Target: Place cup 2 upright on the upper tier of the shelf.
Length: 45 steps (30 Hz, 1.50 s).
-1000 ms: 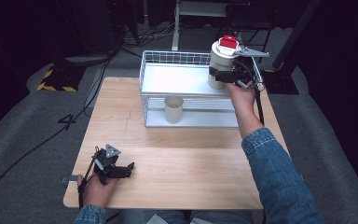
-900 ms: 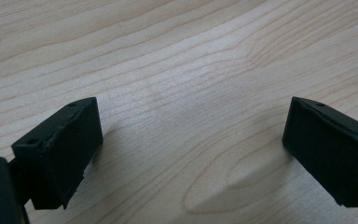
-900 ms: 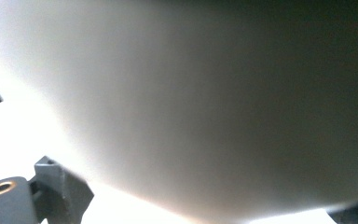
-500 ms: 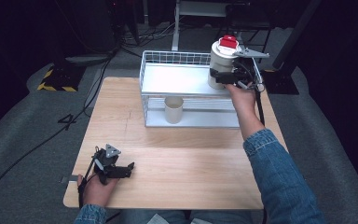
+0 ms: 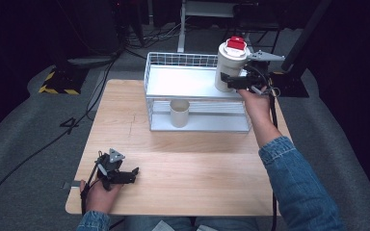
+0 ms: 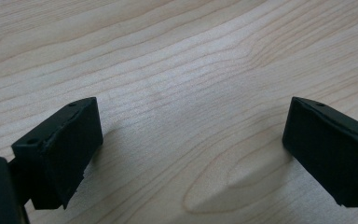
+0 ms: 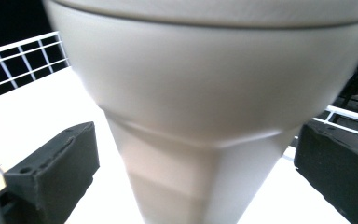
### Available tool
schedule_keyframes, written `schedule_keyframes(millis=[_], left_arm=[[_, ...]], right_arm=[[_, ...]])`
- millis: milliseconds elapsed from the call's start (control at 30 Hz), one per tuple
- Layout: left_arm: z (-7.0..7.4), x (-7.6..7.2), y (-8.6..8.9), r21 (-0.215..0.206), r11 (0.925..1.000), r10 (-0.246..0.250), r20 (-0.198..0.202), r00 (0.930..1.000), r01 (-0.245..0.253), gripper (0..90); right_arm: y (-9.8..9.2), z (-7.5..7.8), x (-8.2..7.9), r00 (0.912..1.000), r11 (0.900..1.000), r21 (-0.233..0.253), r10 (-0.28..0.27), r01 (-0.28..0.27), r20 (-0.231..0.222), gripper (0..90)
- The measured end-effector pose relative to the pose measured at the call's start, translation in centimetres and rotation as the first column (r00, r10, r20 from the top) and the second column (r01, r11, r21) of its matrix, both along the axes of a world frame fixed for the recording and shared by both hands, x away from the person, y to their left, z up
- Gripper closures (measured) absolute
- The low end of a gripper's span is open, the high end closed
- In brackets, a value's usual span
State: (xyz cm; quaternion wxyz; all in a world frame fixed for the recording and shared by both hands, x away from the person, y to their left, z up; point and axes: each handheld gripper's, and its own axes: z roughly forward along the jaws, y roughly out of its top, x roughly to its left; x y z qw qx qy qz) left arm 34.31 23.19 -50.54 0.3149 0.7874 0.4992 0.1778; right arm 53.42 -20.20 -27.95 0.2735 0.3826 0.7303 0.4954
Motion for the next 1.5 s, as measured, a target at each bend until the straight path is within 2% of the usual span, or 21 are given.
schedule_keyframes(millis=[267,500,700,900,1167,1300,1500], left_arm=[[0.0,-0.1,0.1,0.004,1.0000,-0.001,0.005,1.0000,0.000,5.4],[0.0,-0.1,0.1,0.001,1.0000,-0.004,0.004,1.0000,0.004,5.3],[0.0,-0.1,0.1,0.004,1.0000,-0.003,0.004,1.0000,0.003,5.4],[0.0,-0.1,0.1,0.002,1.0000,-0.004,0.004,1.0000,0.004,5.4],[0.0,-0.1,0.1,0.003,1.0000,-0.003,0.004,1.0000,0.003,5.3],[0.0,-0.1,0.1,0.003,1.0000,-0.004,0.003,1.0000,0.004,5.4],[0.0,-0.1,0.0,0.002,1.0000,-0.001,0.002,1.0000,0.001,5.3]], right_arm=[[-0.7,0.7,-2.3,0.9988,0.999,-0.021,0.047,-0.046,0.017,0.5],[-1.7,1.6,-4.7,0.9943,0.995,0.007,0.103,-0.104,0.027,0.5],[-2.7,1.7,-6.9,0.9877,0.988,0.010,0.153,-0.154,0.029,0.7],[-3.6,1.2,-8.6,0.9784,0.978,0.035,0.207,-0.207,0.010,0.9],[-4.7,0.3,-11.0,0.9698,0.970,0.020,0.243,-0.244,0.014,1.3],[-5.5,-0.4,-12.0,0.9700,0.970,0.024,0.243,-0.243,0.018,1.3],[-6.6,-2.0,-13.1,0.9708,0.971,0.016,0.239,-0.239,-0.016,1.3]])
